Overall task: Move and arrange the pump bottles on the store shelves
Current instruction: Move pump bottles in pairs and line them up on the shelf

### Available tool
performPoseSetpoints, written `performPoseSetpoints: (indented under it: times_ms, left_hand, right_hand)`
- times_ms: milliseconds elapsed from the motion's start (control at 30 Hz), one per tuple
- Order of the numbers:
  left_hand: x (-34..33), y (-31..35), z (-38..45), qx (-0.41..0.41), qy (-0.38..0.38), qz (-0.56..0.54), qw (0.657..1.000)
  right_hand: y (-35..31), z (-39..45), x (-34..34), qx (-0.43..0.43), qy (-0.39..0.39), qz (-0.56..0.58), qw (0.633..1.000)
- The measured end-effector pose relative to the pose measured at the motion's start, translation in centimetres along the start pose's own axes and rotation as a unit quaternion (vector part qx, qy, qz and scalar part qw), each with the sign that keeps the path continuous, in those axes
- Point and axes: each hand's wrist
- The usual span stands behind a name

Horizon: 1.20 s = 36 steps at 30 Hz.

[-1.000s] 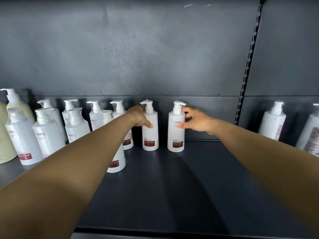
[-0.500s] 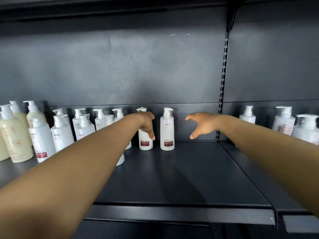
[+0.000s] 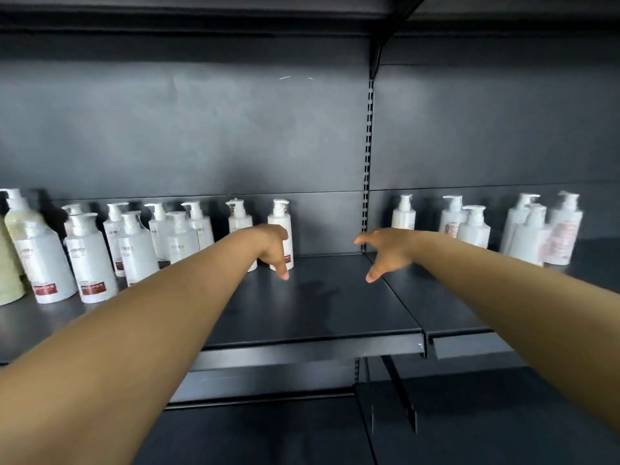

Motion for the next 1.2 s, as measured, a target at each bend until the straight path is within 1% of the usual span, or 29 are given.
performPoseSetpoints:
  times_ms: [133,367,500,600,833,967,1100,1200]
  left_hand:
    - [-0.7,2.8,-1.4,-0.025,-0.006,0.005,1.000]
    - [-0.7,8.3,-1.8,-0.039,-0.008,0.009,0.999]
    - [-0.1,12.1,-1.3,-0.042,0.000,0.014,0.999]
    - [0.2,15.3,0.1,-0.045,0.011,-0.006,0.999]
    - [0.1,24.8,3.5,-0.041,0.027,-0.065,0.997]
    - [-1.0,29.1,5.4,-0.025,0.045,-0.113,0.992]
    - [-2.3,32.1,6.8,0.003,0.048,-0.163,0.985]
    - [-3.0,33.4,7.6,0.025,0.054,-0.217,0.974]
  right_hand:
    - [2.8,-2.8,-0.8,-0.017,0.005,-0.001,1.000]
    - [9.2,-6.2,-1.2,-0.058,0.028,0.014,0.998]
    - [13.7,-7.1,-0.3,-0.068,0.055,0.011,0.996]
    - [17.9,-7.2,0.5,-0.069,0.072,0.003,0.995]
    - [28.4,-7.0,2.6,-0.029,0.106,-0.009,0.994]
    - [33.5,-6.0,3.1,-0.004,0.137,-0.018,0.990]
    - [37.0,-4.6,2.7,0.032,0.143,0.016,0.989]
    - [38.4,-3.3,1.8,0.053,0.135,0.073,0.987]
Point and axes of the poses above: each hand's wrist, its own z-axis towards the middle knuckle, its own x-axis out of the back of the hand, y = z × x, and after that the axes turned 1 degree about -z, right-handed
